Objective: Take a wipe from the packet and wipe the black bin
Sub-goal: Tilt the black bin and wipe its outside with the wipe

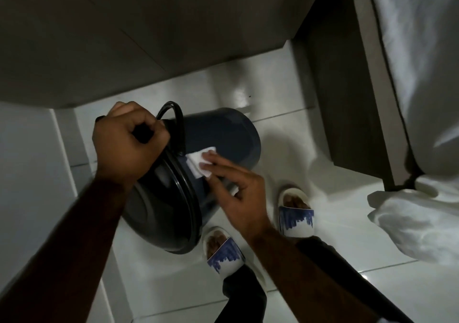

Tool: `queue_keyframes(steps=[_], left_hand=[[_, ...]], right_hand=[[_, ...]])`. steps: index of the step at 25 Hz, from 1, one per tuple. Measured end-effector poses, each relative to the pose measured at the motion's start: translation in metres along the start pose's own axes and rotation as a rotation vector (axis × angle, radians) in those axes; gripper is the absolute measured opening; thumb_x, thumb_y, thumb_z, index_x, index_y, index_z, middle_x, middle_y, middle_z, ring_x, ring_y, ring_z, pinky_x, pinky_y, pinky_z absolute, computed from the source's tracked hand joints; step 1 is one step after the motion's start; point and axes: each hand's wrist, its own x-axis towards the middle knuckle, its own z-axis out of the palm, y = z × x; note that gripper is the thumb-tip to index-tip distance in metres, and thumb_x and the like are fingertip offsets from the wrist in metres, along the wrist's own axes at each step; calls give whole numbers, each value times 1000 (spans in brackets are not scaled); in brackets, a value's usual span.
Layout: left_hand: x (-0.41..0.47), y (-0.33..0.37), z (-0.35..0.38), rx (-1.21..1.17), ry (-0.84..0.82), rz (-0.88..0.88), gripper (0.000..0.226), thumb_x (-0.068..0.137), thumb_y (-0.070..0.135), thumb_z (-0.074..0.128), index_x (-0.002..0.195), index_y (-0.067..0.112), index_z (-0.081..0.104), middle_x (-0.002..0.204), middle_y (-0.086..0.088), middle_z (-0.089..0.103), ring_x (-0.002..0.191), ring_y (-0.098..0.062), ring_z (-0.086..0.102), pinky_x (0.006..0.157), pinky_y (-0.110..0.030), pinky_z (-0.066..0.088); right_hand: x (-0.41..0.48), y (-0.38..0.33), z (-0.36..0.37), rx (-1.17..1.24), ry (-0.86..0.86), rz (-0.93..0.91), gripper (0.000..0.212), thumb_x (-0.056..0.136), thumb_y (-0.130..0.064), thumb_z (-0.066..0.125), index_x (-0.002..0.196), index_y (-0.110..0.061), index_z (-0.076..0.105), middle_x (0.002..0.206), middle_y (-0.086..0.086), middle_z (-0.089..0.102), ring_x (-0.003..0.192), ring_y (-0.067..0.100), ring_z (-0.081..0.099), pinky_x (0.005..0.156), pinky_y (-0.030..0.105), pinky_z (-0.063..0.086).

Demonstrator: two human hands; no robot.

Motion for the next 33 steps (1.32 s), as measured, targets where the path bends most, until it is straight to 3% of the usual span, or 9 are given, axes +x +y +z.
queue_keyframes(steps=[5,11,14,18,22,25,28,31,33], left_hand=[[6,10,6,6,29,-38,12,79,27,62,67,24,62,74,3,61,79,-23,60,75,-34,47],[16,9,7,-1,32,-103,10,78,30,62,69,25,62,75,3,60,79,-17,57,75,-31,48],[8,13,7,2,20,-71,11,77,28,63,68,22,64,76,0,63,79,-22,60,74,-35,50],[4,21,13,8,48,-66,15,79,25,62,70,15,69,76,0,65,80,-24,61,73,-33,48],[4,28,16,36,46,-57,17,78,24,62,71,11,71,76,0,65,79,-20,59,73,-25,45],[-1,38,18,104,16,22,15,78,22,67,68,12,70,74,3,65,77,-10,55,72,-7,36],[-2,44,20,122,16,52,14,77,22,68,67,12,71,73,2,67,77,-8,53,71,-3,33],[0,42,19,127,9,17,15,77,23,68,69,11,71,74,1,68,78,-9,54,71,-4,33],[1,40,19,129,12,7,15,78,22,68,69,11,71,74,0,68,78,-9,54,71,-5,34]], right_hand=[[43,58,-36,-68,341,507,26,98,-20,64,122,-25,72,127,-1,72,117,15,66,105,43,53],[-22,-2,1,290,208,312,30,94,-8,67,116,-27,73,133,-7,68,123,1,61,96,13,49],[-8,35,1,272,400,451,25,96,-14,66,118,-21,75,126,-6,73,120,7,65,102,25,53],[45,68,-19,159,552,738,20,100,-19,58,108,-13,75,95,-4,71,99,20,68,98,40,56],[97,53,-34,-14,441,609,20,93,-28,68,102,-14,79,94,0,74,95,20,68,89,27,53],[137,28,-24,-278,110,369,19,90,-29,71,100,-17,81,95,-4,77,92,13,68,82,18,45],[156,12,-13,-318,-166,233,9,88,-23,71,89,-22,80,89,-9,74,88,8,67,81,19,47],[127,6,-22,-156,-136,155,12,86,-18,72,86,-27,80,101,-7,80,99,7,72,97,30,55],[86,9,-31,-40,-62,114,16,90,-10,71,101,-17,81,113,0,78,111,9,71,105,31,52]])
